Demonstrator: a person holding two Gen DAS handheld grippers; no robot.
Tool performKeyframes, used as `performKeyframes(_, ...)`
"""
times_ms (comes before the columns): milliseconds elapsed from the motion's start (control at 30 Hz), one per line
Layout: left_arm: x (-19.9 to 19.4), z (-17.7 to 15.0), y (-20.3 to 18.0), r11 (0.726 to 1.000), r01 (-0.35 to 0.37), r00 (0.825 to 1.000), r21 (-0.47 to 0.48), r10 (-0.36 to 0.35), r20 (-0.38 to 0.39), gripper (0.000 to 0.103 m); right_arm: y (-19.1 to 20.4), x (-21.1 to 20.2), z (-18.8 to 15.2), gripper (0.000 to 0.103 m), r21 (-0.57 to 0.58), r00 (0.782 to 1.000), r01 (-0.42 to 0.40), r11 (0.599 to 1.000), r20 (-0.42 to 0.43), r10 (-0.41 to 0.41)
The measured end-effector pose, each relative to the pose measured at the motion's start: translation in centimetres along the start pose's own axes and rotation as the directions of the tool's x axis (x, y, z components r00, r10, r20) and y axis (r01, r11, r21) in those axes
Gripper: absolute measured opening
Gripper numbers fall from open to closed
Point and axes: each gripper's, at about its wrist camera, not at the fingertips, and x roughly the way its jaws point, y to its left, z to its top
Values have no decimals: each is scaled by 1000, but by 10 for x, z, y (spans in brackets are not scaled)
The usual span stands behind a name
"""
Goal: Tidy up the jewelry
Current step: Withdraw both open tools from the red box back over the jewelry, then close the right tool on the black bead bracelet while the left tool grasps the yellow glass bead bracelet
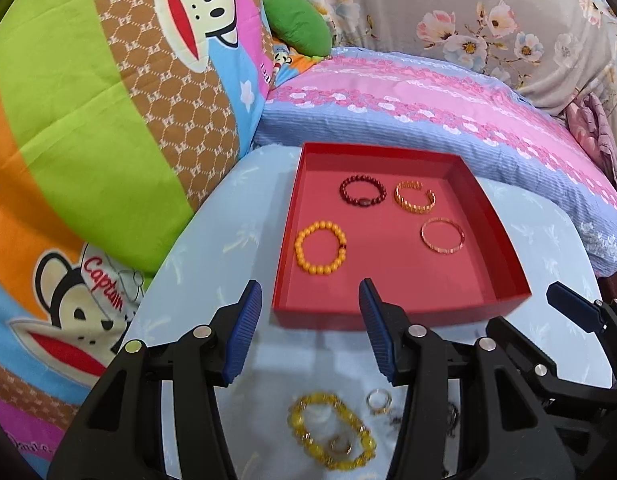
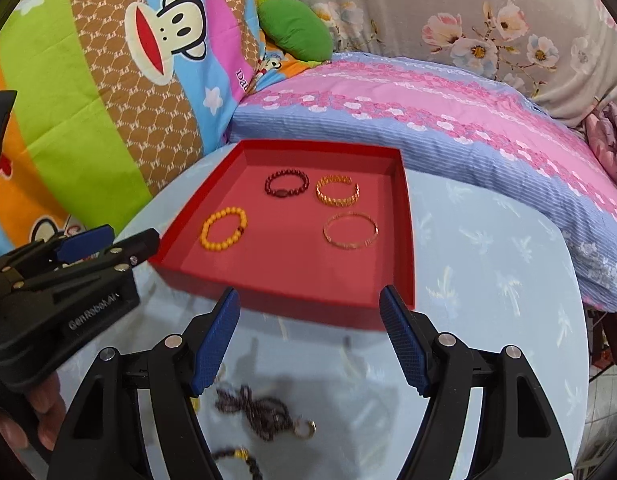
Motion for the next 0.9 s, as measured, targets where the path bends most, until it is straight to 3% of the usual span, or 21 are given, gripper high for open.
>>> performKeyframes(467, -12, -65, 5, 1000, 7, 996, 17, -5, -86, 48, 13, -21, -86, 69, -3, 995, -7, 1000, -98, 7)
performKeyframes(900, -14, -94, 7, 1000, -6, 992, 27, 9, -123, 48, 24, -16, -121, 66, -7, 987, -13, 1000, -158, 12)
